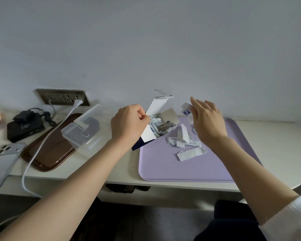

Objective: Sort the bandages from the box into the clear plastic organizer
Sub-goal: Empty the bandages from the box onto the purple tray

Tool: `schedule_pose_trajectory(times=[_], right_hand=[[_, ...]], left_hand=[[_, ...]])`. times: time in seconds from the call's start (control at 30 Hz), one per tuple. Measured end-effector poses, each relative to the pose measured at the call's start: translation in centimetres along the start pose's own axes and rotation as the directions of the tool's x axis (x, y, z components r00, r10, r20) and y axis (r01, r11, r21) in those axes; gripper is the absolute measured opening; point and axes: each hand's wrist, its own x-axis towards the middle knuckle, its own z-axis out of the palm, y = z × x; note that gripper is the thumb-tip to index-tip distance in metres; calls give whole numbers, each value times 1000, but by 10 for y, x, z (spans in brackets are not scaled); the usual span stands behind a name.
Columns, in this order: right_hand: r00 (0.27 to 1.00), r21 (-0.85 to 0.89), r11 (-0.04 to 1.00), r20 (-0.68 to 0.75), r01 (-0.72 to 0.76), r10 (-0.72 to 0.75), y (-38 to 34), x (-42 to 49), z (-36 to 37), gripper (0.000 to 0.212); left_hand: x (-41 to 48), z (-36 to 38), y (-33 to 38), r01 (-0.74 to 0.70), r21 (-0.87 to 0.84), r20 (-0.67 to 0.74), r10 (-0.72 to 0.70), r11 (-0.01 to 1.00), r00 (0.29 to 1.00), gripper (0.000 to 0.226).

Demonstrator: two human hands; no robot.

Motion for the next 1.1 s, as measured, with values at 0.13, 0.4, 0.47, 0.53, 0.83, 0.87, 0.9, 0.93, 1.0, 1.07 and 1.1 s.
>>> schedule_pose_trajectory(times=[0.13,0.4,0.47,0.53,0.83,0.87,0.9,0.93,1.0,1.07,1.1], right_hand=[[997,44,999,-76,-12,15,-12,-2,-5,48],[926,89,956,237,280,-294,-41,-19,4,22],[922,90,974,313,208,-226,-41,-19,3,22],[933,92,985,316,148,-170,-41,-19,3,20],[976,595,802,199,-52,-84,-47,-14,-1,11],[984,614,788,163,-42,-74,-48,-13,-4,10],[991,599,800,120,-28,-55,-46,-13,-5,9],[997,555,832,76,-21,-26,-43,-12,-6,9],[999,400,915,28,-51,43,-36,-9,-8,9],[994,230,967,9,-110,110,-29,-7,-10,12],[991,151,980,-3,-130,132,-25,-6,-9,13]], left_hand=[[-1,1,1,-2,-7,9,2,1000,1000,9],[-4,3,0,15,-72,60,-11,997,998,11],[-4,4,0,16,-79,74,-10,997,997,9],[-5,4,0,12,-84,80,-5,996,997,10],[-2,-2,-3,-16,-65,75,21,998,997,11],[-1,-3,-4,-17,-52,68,20,998,997,10],[0,-4,-6,-17,-38,59,19,999,998,10],[1,-5,-7,-16,-22,48,17,1000,999,10],[3,-8,-8,-9,1,22,9,1000,1000,10],[5,-10,-10,3,4,2,-3,1000,1000,10],[6,-11,-10,6,4,-2,-6,1000,1000,10]])
